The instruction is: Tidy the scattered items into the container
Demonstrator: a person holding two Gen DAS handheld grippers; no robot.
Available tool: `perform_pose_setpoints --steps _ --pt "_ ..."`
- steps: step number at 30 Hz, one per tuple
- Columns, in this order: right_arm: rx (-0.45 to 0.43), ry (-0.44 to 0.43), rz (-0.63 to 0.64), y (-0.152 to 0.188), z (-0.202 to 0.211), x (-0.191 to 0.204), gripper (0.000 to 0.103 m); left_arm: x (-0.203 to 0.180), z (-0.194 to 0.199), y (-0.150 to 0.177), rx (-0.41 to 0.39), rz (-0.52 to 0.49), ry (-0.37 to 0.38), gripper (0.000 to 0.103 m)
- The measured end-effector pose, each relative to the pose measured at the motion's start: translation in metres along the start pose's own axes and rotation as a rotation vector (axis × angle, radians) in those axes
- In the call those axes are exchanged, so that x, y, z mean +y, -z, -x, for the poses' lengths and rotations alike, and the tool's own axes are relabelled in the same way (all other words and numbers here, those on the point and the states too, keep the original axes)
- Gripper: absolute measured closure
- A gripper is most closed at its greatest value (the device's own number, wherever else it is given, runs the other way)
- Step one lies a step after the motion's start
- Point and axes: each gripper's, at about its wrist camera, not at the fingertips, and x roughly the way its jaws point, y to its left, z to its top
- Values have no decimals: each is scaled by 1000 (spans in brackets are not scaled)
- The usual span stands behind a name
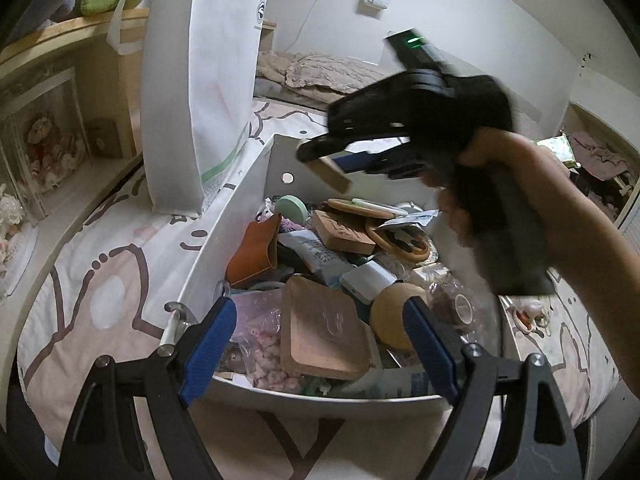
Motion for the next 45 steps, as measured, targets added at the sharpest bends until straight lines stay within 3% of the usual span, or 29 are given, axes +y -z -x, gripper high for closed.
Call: perform_pose_setpoints --steps 10,11,12,13,29,45 --pt "-8 -25 -131 -24 -29 -13 66 1 8 -4 -12 -25 -27 17" --pt "-7 -22 -133 -25 -31 -13 60 1 8 -5 -12 -28 -29 17" --pt "-12 -14 -130 -25 -31 -12 34 1 8 -5 -12 -30 -29 17" --pt "-22 -13 -124 -25 -30 -11 15 1 9 -5 -12 -31 -29 17" --pt "-40 -84 -75 -9 2 -3 15 -13 16 -7 -28 -44 -15 17" --pt "-147 24 146 51 98 12 15 -28 43 -2 -55 -42 -56 17"
